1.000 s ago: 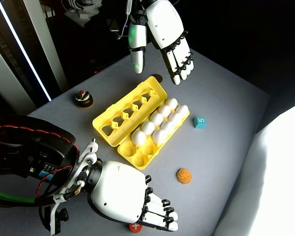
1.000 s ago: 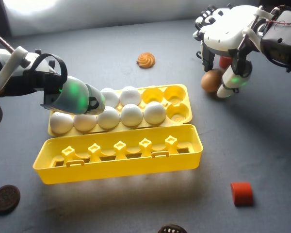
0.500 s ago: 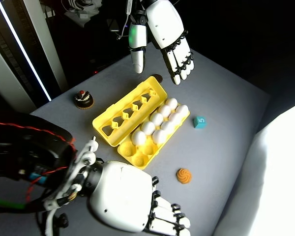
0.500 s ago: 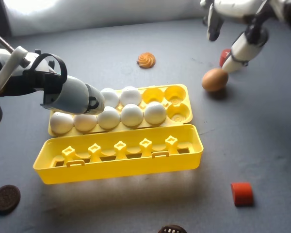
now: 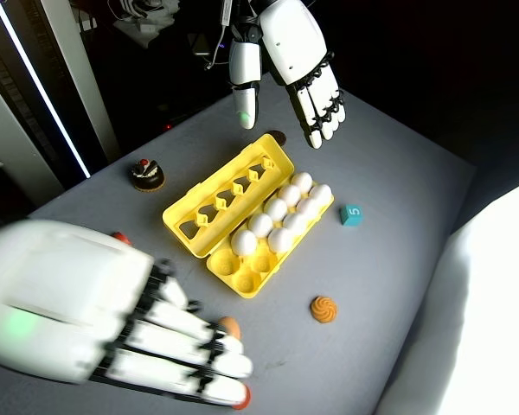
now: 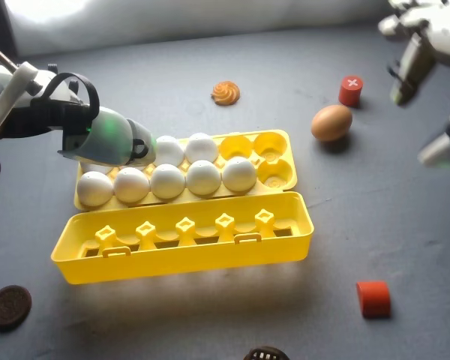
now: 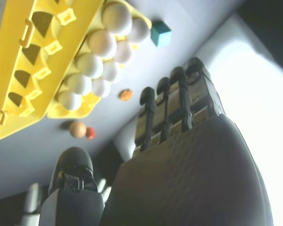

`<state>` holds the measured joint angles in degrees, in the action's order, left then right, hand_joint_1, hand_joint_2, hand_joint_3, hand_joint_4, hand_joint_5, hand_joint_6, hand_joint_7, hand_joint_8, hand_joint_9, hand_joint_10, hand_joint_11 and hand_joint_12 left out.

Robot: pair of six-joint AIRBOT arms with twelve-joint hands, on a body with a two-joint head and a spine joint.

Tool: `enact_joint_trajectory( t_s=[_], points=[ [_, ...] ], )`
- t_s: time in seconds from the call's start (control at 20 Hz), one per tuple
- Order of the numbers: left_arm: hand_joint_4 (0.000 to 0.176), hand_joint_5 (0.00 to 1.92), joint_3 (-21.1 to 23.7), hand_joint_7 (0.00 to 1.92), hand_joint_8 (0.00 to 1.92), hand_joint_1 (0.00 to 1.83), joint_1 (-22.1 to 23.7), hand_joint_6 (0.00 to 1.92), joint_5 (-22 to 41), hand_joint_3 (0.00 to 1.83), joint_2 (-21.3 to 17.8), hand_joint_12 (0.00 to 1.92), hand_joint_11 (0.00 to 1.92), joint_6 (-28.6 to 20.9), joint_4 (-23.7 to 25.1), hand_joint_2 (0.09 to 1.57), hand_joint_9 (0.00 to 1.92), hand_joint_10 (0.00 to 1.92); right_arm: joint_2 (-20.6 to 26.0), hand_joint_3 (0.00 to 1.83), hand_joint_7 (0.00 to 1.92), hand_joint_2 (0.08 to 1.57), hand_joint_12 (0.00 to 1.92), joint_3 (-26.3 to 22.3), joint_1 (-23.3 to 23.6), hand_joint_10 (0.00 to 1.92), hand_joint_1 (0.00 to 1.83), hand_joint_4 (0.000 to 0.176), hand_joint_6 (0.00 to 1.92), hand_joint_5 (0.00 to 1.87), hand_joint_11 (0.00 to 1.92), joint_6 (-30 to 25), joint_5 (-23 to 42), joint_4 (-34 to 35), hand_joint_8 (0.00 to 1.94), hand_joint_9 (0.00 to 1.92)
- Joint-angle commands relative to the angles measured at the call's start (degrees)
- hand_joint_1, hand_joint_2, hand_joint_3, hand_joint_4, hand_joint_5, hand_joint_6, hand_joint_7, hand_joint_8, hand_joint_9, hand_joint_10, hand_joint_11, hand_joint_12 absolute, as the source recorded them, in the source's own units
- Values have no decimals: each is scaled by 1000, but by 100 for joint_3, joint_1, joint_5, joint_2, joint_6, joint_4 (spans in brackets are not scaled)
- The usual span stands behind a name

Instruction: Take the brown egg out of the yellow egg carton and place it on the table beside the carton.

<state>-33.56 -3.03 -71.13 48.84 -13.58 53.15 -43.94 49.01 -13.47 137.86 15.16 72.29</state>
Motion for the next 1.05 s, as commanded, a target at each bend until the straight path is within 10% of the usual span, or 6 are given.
enact_joint_trajectory(
  t_s=[0.0,0.05,0.15,0.2,0.25,1.0],
  points=[
    [0,137,-9,95,12,0,66,11,40,0,17,34,36,6,482,1169,61,11,101,9,362,810,37,-67,47,15,648,167,4,926,58,-29,305,-166,16,142],
    [0,134,-9,93,9,0,66,8,40,0,17,33,32,7,482,1167,61,10,256,12,753,940,635,-204,-1,88,592,29,17,1037,192,-22,302,-167,61,570],
    [0,142,-16,100,11,0,66,10,28,0,17,37,40,7,482,1167,66,10,463,8,876,1113,1343,-340,-2,931,510,0,723,937,560,-8,290,-167,898,791],
    [0,142,-16,100,11,0,74,10,7,0,17,37,40,7,482,1167,66,10,562,8,876,1113,1343,-397,-4,931,510,0,723,937,560,-26,295,-166,898,791],
    [0,133,-16,91,5,0,79,5,-3,0,18,33,28,7,482,1168,55,4,686,15,927,1278,1898,-471,-18,1881,361,0,1871,774,919,-121,307,-166,1898,933],
    [0,87,-14,37,0,0,77,0,-4,3,25,0,0,5,478,1176,3,0,943,5,1539,1565,1921,-703,-138,1921,437,0,1921,1134,1800,-1002,1178,-156,1941,1635]
  ],
)
